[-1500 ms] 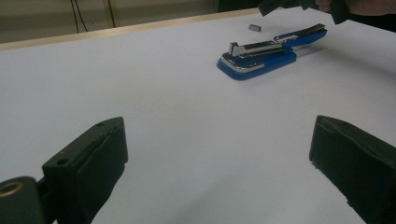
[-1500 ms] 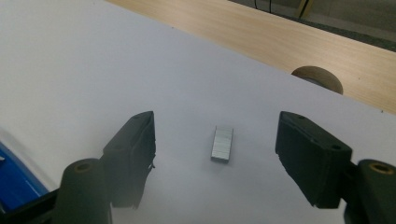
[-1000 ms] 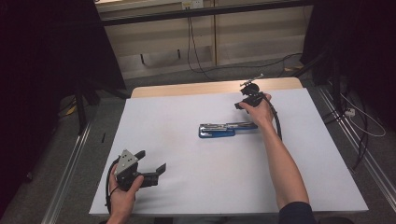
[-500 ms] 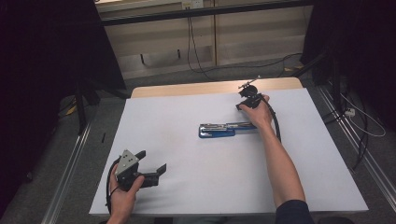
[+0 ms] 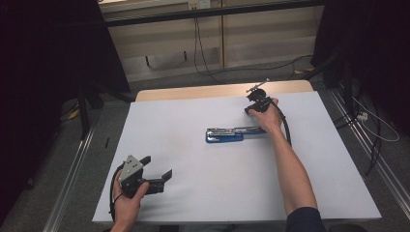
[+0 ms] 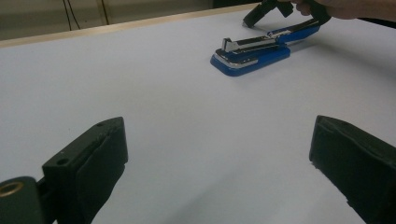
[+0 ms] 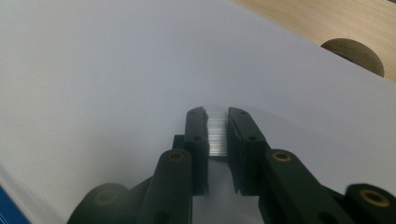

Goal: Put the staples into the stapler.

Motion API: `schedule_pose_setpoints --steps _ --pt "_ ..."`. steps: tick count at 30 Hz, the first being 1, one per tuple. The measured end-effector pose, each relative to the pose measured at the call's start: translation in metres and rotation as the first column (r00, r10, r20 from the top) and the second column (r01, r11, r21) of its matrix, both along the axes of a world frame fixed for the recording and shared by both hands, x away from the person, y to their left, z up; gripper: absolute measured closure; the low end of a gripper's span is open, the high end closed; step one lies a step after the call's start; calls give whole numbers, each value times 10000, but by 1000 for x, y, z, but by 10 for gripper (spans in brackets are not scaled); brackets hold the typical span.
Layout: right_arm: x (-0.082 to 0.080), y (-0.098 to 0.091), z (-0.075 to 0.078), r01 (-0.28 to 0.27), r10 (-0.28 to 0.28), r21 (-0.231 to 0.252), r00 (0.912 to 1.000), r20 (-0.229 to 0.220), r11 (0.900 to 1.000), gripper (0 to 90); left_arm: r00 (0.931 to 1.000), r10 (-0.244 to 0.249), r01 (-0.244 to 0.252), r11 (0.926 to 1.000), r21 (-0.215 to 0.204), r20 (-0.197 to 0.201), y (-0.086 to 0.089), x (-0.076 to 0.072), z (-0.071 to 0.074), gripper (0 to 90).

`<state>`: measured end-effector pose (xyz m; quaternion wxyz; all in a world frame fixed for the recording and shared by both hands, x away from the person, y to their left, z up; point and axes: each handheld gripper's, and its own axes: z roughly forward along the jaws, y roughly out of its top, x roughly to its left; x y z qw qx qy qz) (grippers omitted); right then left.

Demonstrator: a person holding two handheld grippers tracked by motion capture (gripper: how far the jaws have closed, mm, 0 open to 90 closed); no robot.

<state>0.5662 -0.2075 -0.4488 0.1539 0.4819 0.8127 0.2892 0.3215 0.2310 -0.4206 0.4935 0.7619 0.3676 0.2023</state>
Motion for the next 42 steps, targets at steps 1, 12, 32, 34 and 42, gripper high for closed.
schedule_pose_setpoints --steps 1,12,32,34,42 --pt "-1 0 0 8 -8 14 10000 -5 10000 794 10000 -14 14 10000 -16 4 0 0 0 45" --pt "-5 -1 8 -105 101 163 9997 214 9998 794 10000 12 -12 10000 4 -42 0 0 0 45" --pt "-21 -10 25 -611 558 785 9961 680 9950 794 9999 86 -87 9999 -107 -100 0 1 -1 45" --pt "-24 -9 27 -690 629 852 9954 729 9940 794 9999 80 -81 9999 -101 -109 0 1 -1 45" --pt "-33 -8 30 -1045 958 939 9911 928 9901 794 9998 103 -105 9999 -73 -163 0 1 -1 45"
